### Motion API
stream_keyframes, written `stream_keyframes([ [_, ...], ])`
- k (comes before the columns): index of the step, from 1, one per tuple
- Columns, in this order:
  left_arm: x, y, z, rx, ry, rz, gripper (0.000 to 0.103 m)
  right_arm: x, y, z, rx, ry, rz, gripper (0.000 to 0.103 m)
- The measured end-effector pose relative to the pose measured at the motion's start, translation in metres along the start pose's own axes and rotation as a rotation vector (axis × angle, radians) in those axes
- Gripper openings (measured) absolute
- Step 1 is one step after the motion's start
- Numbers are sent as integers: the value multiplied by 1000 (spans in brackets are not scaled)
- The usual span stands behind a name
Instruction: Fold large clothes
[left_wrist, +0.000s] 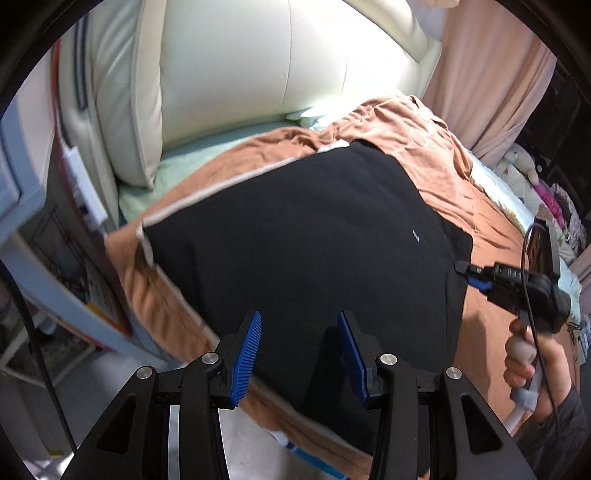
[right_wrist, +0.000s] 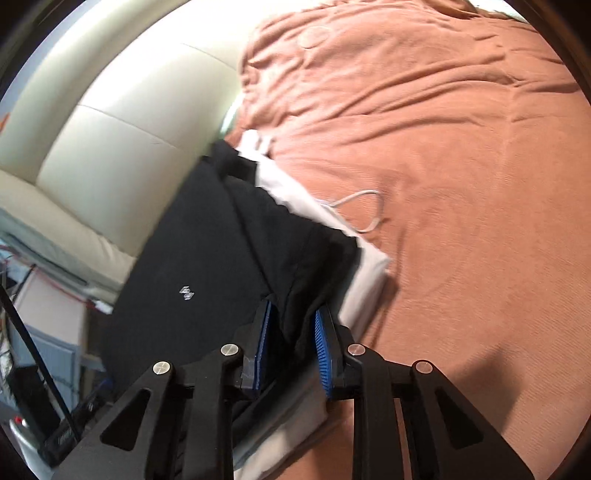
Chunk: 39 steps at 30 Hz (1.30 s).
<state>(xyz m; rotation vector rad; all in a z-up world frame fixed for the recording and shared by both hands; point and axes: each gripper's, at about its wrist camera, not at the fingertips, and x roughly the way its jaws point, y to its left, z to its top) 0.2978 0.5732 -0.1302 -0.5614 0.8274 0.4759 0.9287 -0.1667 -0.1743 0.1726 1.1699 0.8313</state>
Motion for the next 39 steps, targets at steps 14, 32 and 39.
stream_keyframes([
  [14,-14,-25,-46,-3,40,-19,65,-86,36,-27,-129,-17,-36,70],
  [32,-116,-126,-87,125,-119,-75,103,-260,51,-117,-272,-136,-109,103],
  [39,-143,-157,-114,183,-149,-87,103,-310,43,-158,-291,-184,-132,103],
])
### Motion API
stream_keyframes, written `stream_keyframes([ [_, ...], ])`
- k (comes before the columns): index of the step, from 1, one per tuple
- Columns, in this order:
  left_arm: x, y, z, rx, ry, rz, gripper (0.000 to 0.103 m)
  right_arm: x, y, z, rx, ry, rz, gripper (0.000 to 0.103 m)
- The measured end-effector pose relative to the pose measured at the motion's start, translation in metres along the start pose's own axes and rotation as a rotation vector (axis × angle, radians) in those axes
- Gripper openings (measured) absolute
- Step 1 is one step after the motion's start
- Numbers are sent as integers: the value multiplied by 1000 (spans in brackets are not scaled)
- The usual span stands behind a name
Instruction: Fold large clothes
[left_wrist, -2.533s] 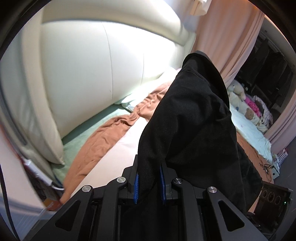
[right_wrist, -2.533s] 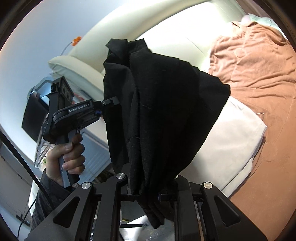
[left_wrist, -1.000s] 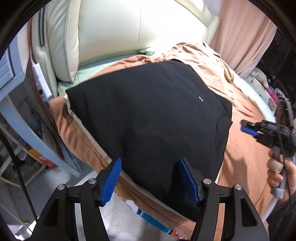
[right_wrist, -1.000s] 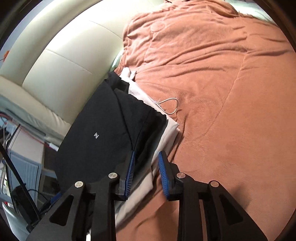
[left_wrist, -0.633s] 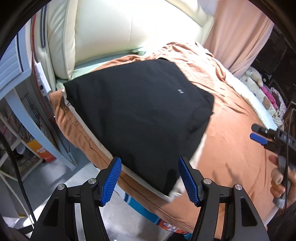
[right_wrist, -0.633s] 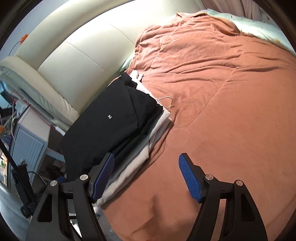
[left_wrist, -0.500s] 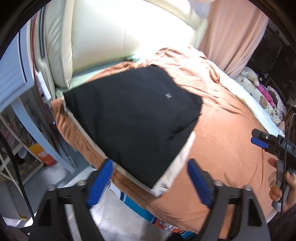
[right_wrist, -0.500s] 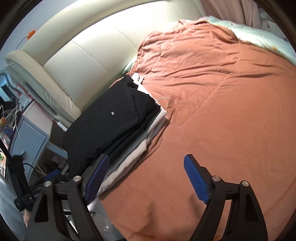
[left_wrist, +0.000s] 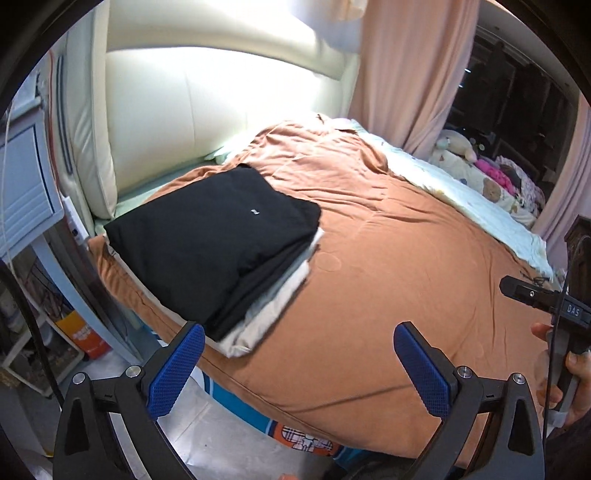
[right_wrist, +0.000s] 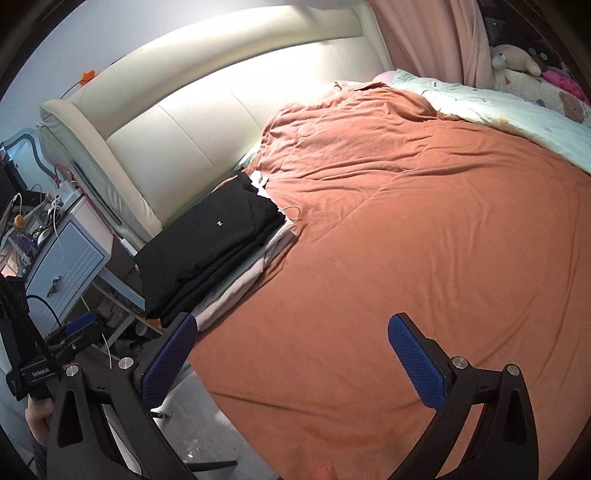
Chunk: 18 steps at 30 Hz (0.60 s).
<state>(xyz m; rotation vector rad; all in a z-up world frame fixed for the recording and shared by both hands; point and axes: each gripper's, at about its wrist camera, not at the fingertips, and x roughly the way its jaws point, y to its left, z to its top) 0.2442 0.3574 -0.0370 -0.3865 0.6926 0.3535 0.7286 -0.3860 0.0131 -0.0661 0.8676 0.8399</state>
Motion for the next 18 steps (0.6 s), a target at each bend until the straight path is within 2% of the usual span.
stream_keyframes([
  [18,-67,-56,-66,124,-32,-64,103,-126,28,-114,-25,-121,-73,103],
])
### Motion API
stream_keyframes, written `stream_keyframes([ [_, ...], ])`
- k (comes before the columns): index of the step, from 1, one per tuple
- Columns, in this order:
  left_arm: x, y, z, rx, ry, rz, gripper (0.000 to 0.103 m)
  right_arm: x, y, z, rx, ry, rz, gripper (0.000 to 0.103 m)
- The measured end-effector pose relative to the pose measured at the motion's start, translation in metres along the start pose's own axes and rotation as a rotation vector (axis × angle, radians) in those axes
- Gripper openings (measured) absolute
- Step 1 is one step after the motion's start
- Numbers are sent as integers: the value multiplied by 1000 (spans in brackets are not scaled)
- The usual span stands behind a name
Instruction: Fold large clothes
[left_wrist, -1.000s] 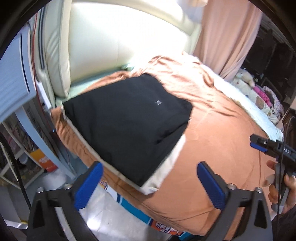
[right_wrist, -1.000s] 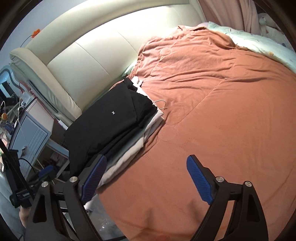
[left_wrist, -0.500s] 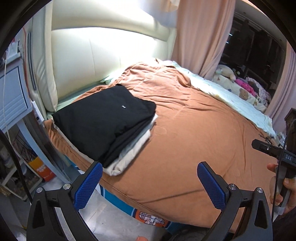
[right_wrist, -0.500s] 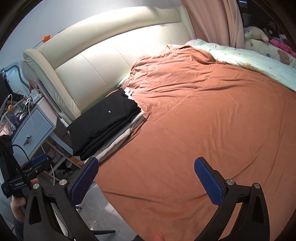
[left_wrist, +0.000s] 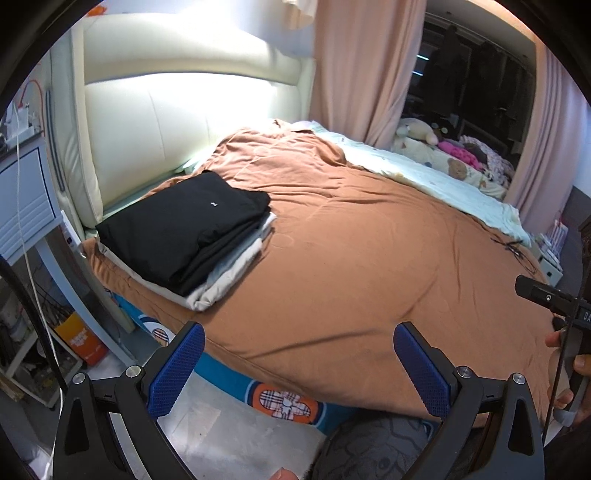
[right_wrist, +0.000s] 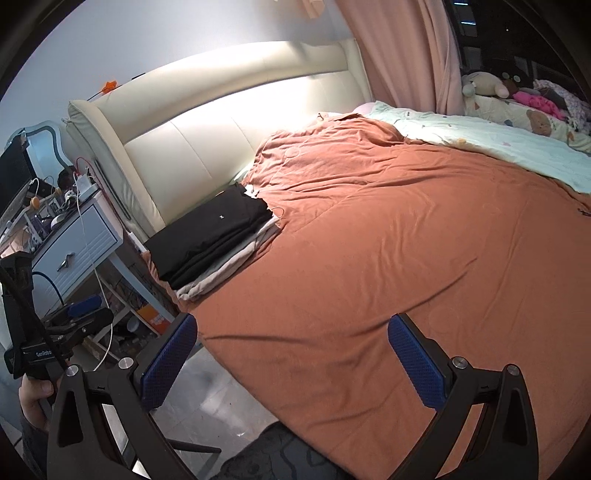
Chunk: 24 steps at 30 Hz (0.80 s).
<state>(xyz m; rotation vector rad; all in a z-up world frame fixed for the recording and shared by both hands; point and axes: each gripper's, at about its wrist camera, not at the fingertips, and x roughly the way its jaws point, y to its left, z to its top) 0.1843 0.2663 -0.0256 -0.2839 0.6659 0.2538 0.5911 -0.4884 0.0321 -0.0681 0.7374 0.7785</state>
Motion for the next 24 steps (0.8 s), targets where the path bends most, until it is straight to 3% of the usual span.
stream_keyframes([
  [15,-98,-48,-47,110,-120,-90,103,-120,38,-76,-35,-101,-123,103],
  [24,-145,-64,-82,155,-173,-137,103,-172,66,-128,-38,-181,-217,103],
])
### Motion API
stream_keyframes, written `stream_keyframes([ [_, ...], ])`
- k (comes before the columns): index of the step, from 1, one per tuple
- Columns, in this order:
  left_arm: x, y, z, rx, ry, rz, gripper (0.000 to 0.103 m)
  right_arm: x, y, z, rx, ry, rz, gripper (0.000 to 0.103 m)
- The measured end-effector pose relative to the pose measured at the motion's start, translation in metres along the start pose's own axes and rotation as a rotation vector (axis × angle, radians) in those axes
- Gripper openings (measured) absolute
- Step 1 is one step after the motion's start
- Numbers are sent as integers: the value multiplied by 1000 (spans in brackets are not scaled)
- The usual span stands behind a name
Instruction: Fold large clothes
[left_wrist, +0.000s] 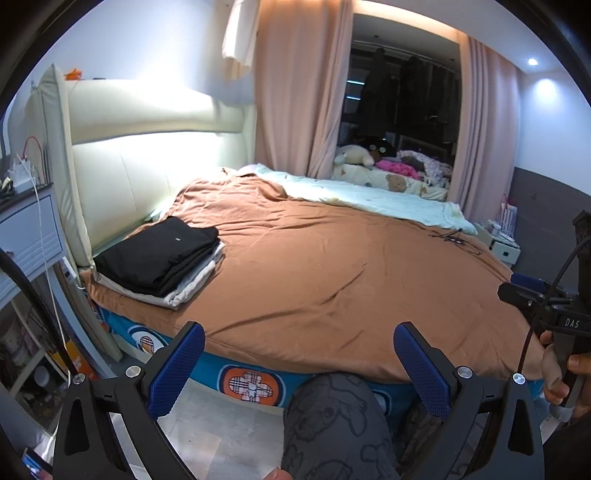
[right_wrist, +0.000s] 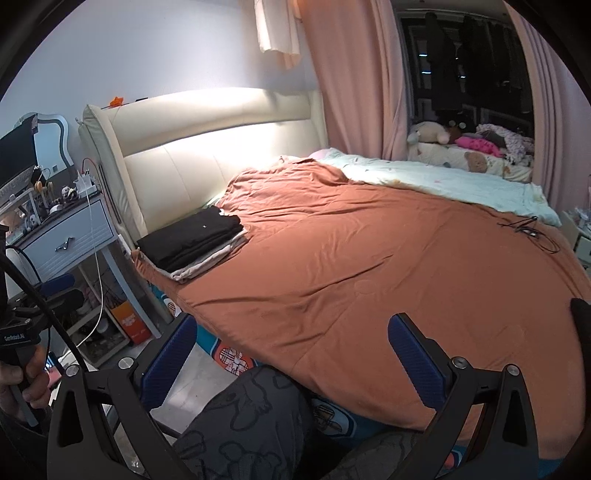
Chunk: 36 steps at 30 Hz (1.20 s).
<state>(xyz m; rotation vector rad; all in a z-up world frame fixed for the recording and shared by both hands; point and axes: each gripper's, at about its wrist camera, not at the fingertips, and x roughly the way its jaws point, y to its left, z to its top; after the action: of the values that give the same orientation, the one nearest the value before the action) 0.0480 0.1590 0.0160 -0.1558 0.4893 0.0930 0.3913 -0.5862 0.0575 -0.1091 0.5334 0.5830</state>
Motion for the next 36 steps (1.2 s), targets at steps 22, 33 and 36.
stream_keyframes([
  [22,-54,-25,-44,34,-76,-43,103,-46,51,-74,34,-55,-56,103],
  [33,-59,-24,-43,16,-84,-34,103,-49,49,-77,63,-46,-56,103],
  [36,-59,-24,-43,15,-81,-35,103,-49,49,-78,65,-44,-58,103],
])
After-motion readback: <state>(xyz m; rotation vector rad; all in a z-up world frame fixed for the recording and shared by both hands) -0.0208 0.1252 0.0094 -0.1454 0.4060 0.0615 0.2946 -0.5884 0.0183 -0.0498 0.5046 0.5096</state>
